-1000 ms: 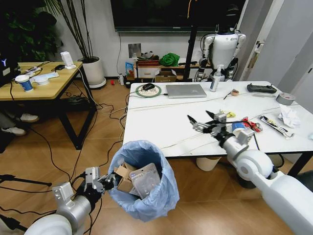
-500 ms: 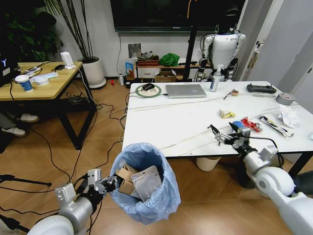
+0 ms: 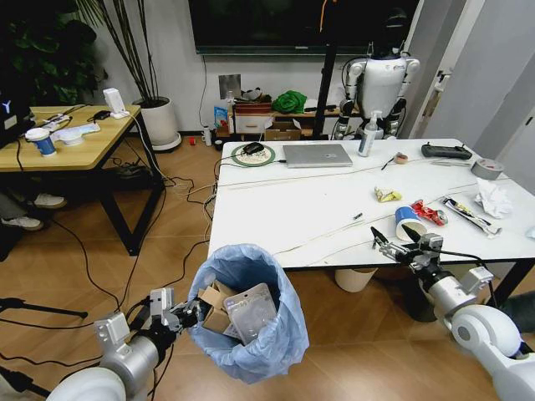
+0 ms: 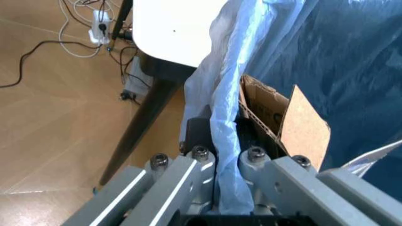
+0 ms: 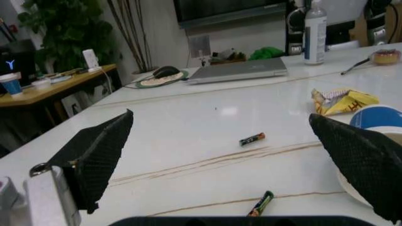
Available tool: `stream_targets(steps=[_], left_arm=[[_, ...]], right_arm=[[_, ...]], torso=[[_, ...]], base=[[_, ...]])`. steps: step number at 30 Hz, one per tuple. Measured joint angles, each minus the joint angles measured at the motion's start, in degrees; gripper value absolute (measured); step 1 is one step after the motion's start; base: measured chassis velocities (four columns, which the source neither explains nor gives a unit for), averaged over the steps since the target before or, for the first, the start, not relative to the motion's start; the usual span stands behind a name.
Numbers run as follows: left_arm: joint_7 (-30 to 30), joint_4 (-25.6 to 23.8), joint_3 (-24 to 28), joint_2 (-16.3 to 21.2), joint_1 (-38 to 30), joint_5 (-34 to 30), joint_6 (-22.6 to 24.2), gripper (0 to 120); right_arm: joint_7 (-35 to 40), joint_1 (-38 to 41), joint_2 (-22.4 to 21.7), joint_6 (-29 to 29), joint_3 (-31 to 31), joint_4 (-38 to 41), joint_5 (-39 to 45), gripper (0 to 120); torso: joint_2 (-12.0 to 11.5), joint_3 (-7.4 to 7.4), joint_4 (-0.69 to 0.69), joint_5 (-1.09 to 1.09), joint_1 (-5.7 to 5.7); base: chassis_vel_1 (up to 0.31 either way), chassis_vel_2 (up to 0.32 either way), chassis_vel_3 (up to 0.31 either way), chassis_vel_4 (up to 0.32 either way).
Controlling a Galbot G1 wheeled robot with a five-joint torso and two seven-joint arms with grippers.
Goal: Pick up the trash bin and place the trash from the table into it.
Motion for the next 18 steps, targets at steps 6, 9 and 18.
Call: stream_targets(steps=[6,9,18], left_arm=[[0.01,-0.21,0.04,-0.04,-0.19,-0.01,-0.02,0],[0.01,-0.24,0.04,-0.09,-0.21,0.0,-0.03,0],[0.02,-0.45,0.09,-0.2,-0.03,0.03,-0.03,0]], right_arm=[[-0.16,-0.45,-0.01,0.2,0.28,0.1,0.1,100],[-0.21,-0.47,-0.01,0.3,0.29,0.13,0.1,100],[-0.35,-0.4,-0.08,0.5,0.26,0.13,0.04,100]], torso=[[0.0,0.0,-0.02,0.0,0.0],[0.0,0.01,-0.01,0.02,0.0],[0.0,0.01,0.0,0.0,0.0]], base=[[-0.072,-0.062,0.049,0.056],[-0.068,-0.061,0.055,0.069],[-0.018,-0.019,0.023,0.029]])
